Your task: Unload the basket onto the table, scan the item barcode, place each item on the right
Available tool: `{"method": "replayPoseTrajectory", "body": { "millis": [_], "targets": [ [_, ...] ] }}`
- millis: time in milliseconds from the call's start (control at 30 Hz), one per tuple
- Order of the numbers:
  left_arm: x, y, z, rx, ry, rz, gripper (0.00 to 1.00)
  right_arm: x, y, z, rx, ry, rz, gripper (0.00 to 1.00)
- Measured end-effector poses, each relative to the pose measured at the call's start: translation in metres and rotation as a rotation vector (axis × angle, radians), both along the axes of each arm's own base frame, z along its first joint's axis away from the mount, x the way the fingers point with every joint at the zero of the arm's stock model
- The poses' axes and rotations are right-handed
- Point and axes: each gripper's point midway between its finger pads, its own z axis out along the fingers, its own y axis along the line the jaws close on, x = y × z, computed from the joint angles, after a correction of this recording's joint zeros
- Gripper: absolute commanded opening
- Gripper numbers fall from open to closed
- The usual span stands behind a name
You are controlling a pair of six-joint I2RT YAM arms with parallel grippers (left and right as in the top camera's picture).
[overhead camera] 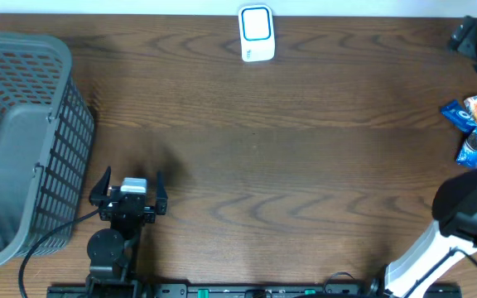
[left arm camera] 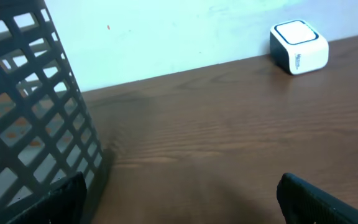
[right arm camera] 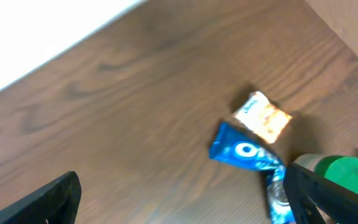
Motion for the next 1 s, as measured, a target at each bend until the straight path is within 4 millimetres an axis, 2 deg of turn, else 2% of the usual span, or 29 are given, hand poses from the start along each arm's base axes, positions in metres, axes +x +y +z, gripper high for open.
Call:
{"method": "replayPoseTrajectory", "body": {
  "millis": [100, 200, 400, 567, 667, 833, 1000],
  "targets": [
    [0.0, 0.001, 0.0, -0.055, 0.0, 0.011, 0.98, -0.002, 0.033, 0.024, 0.005, -0.039, 0.056, 0.99],
    [0.0, 0.008, 0.001, -0.144, -0.007, 0.065, 0.98, -0.006, 0.068, 0.037, 0.022, -0.053, 0.109, 0.99],
    [0.0, 0.019, 0.002, -0.222, -0.021, 0.139, 0.98, -0.011, 0.11, 0.031, 0.051, -0.007, 0.174, 0.99],
    [-0.001, 0.02, 0.003, -0.242, -0.024, 0.149, 0.98, -0.008, 0.148, 0.03, 0.06, -0.001, 0.243, 0.99],
    [-0.001, 0.02, 0.003, -0.246, -0.024, 0.152, 0.98, -0.008, 0.185, 0.03, 0.065, 0.003, 0.314, 0.99],
    [-0.001, 0.021, 0.003, -0.256, -0.026, 0.157, 0.98, -0.016, 0.261, 0.029, 0.098, 0.007, 0.434, 0.99],
    [-0.001, 0.021, 0.003, -0.257, -0.026, 0.157, 0.98, -0.031, 0.315, 0.03, 0.12, 0.012, 0.531, 0.99]
  ]
}}
